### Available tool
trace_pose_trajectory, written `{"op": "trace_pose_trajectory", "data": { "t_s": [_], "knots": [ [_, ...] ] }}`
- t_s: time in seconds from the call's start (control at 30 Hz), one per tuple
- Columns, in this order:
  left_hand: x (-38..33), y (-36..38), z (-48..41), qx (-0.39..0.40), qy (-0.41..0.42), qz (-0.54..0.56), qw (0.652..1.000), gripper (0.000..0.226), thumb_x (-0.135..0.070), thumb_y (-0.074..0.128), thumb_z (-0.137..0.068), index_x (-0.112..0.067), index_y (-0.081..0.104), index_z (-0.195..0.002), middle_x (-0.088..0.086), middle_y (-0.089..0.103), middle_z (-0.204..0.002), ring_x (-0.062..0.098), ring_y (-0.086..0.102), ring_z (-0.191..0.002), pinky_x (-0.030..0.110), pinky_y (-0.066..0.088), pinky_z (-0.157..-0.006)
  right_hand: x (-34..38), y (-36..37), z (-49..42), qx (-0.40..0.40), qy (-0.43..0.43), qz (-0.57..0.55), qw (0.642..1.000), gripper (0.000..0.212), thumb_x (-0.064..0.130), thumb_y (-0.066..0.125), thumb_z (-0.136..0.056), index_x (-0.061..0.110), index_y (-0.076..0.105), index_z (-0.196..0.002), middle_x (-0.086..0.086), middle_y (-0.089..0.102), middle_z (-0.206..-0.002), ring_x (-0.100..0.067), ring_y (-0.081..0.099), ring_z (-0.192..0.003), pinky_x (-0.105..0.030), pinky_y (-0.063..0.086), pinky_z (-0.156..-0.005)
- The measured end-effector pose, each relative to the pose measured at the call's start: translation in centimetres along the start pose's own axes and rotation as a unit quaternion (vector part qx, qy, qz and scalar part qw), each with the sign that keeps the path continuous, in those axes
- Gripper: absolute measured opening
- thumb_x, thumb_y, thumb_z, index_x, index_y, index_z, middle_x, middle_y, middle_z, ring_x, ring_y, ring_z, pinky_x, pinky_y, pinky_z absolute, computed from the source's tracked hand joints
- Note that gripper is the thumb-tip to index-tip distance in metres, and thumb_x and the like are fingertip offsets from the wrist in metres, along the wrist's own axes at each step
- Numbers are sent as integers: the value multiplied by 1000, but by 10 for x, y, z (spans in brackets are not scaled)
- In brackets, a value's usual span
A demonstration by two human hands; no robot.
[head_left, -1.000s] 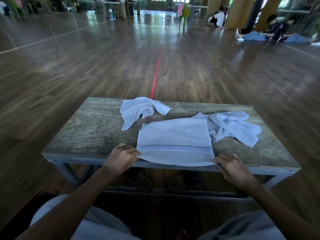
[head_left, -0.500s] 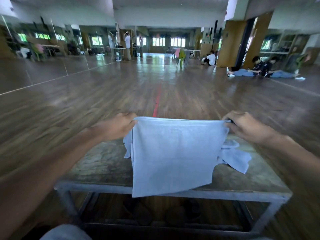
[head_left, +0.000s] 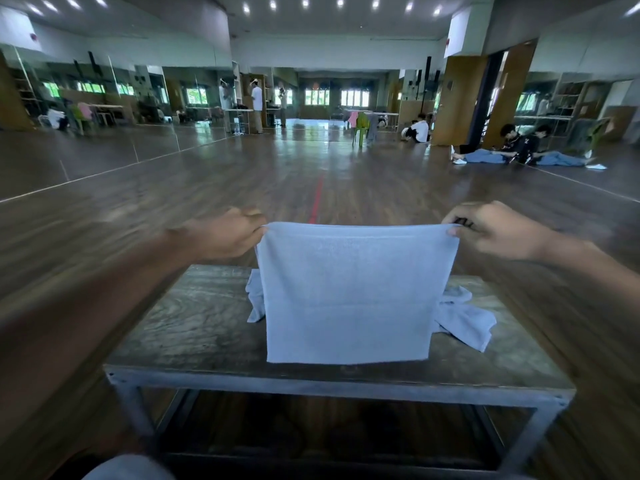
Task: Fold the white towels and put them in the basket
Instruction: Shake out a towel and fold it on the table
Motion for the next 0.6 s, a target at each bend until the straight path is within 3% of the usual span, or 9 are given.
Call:
{"op": "trace_pose_trajectory", "data": {
  "t_s": [0.07, 0.13, 0.27, 0.33, 0.4, 0.53, 0.6],
  "knots": [
    [-1, 1, 2, -11, 5, 41, 999, 51, -36, 29, -89, 5, 60, -88, 4, 48, -79, 24, 48, -72, 31, 34, -72, 3, 0, 6, 12, 16, -50, 999, 11, 16, 56, -93, 21, 65, -89, 9, 69, -90, -8, 64, -83, -32, 50, -80],
    [2, 5, 2, -24, 5, 68, 997, 50, -40, 37, -91, 1, 65, -96, 8, 61, -80, 23, 55, -73, 28, 34, -68, 3, 4, 10, 49, 31, -82, 995, 12, 19, 56, -93, 24, 66, -88, 10, 71, -89, -3, 62, -83, -27, 49, -79],
    [12, 5, -3, -54, -54, 113, 991, 18, -20, 59, -92, -9, 63, -106, -2, 66, -73, -4, 58, -67, 24, 44, -71, 1, 7, 9, 87, 48, -118, 988, 13, 21, 55, -94, 25, 67, -90, 6, 71, -90, -9, 63, -82, -25, 47, -75],
    [16, 4, -7, -58, -65, 117, 989, 16, -18, 60, -91, -9, 64, -104, 4, 71, -86, 11, 65, -82, 29, 48, -80, -2, 6, 4, 83, 53, -142, 985, 13, 22, 54, -94, 24, 67, -91, 10, 71, -85, -7, 62, -76, -19, 45, -70],
    [19, 4, -11, -69, -62, 118, 989, 16, -17, 59, -92, -8, 66, -102, 4, 72, -91, 21, 66, -88, 27, 46, -79, -6, 9, -3, 78, 59, -149, 984, 13, 22, 53, -95, 23, 66, -91, 11, 70, -83, -5, 62, -72, -16, 45, -66],
    [27, 24, -17, -69, -88, 134, 985, 14, -17, 63, -90, -10, 68, -100, -5, 65, -86, 16, 64, -87, 26, 46, -77, -27, 39, -21, 87, 71, -120, 986, 11, 20, 56, -93, 24, 66, -89, 2, 71, -88, -18, 64, -82, -38, 51, -80],
    [32, 45, -20, -62, -103, 152, 981, 11, -15, 66, -87, -10, 69, -97, -3, 66, -84, 18, 65, -85, 30, 50, -80, -36, 58, -28, 92, 89, -122, 984, 10, 18, 58, -92, 23, 67, -88, 1, 71, -87, -11, 62, -76, -22, 50, -74]
  ]
}}
Point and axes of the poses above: each hand's wrist, its own z-axis away from the middle knuckle, its own y-axis out of the palm, x = y × z, the point moved 4 cm from there along -z, towards the middle knuckle
